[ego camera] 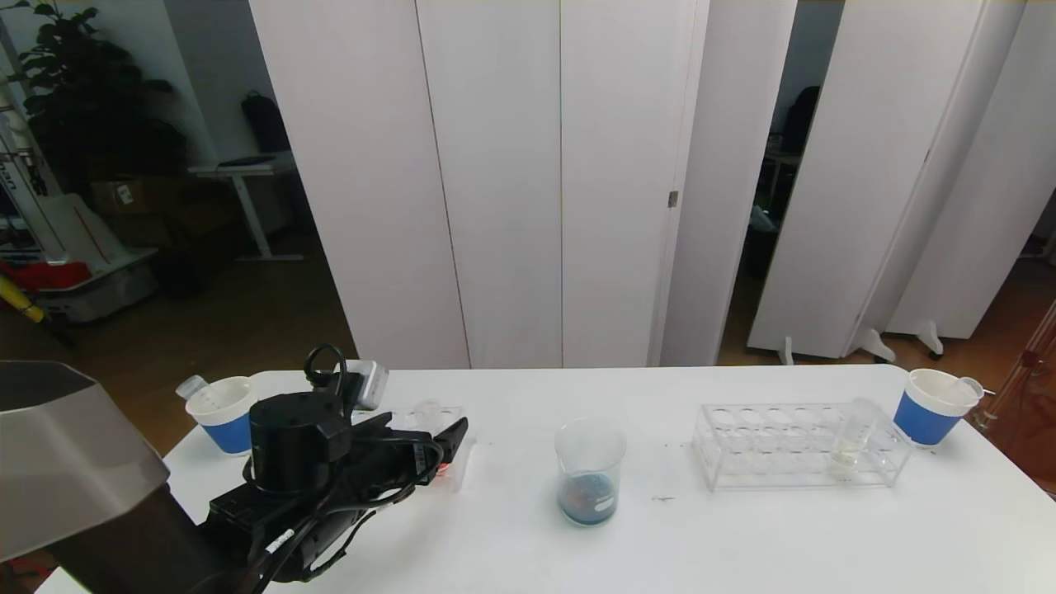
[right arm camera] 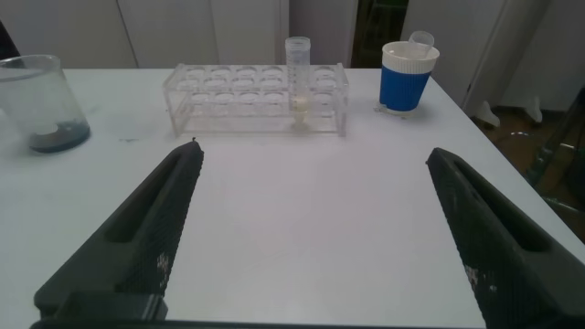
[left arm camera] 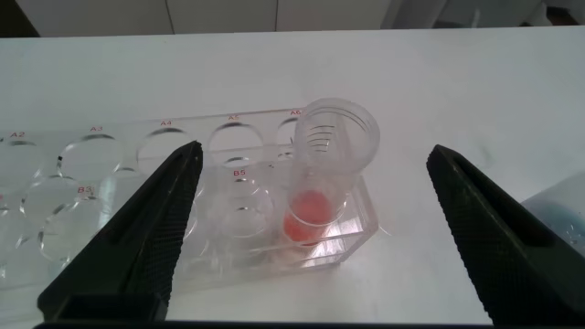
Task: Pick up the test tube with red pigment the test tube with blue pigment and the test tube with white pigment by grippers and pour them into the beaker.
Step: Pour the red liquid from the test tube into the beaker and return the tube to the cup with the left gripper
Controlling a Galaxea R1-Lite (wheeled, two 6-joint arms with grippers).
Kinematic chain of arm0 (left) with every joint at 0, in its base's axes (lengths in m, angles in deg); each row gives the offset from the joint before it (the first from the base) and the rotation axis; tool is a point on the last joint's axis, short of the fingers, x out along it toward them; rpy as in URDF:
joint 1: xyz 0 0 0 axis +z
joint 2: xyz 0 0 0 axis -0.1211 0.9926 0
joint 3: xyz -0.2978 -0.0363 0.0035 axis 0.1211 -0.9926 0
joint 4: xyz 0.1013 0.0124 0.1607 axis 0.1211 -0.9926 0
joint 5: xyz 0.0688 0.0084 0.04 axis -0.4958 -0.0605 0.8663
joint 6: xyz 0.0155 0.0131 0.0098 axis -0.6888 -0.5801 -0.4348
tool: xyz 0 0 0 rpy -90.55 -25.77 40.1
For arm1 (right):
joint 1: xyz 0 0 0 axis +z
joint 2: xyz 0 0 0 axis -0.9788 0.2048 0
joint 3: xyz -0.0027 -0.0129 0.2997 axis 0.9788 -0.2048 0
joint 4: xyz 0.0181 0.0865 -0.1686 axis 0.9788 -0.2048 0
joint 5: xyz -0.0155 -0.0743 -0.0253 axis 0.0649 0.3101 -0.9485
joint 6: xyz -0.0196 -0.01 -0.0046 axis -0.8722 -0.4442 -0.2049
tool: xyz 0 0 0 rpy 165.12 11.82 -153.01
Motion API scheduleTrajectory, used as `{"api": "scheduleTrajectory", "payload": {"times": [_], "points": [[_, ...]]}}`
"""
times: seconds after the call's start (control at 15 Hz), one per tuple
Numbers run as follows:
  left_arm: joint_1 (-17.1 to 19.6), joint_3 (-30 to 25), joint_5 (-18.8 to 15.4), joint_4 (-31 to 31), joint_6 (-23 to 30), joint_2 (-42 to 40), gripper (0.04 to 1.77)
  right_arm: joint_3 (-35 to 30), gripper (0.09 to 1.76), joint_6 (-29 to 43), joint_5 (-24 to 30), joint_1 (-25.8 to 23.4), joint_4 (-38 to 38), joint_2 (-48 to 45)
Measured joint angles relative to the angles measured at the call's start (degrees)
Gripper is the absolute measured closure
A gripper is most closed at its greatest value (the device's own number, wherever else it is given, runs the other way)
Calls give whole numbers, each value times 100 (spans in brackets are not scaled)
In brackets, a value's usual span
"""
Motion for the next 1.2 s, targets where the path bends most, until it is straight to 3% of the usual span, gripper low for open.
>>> {"api": "scheduleTrajectory", "payload": {"times": [0.4,1.2], "points": [[7,124,155,450,199,333,6,0,10,0,-2,0,0,0],[-1,232,667,636,221,697,6,0,10,0,0,0,0,0]]}}
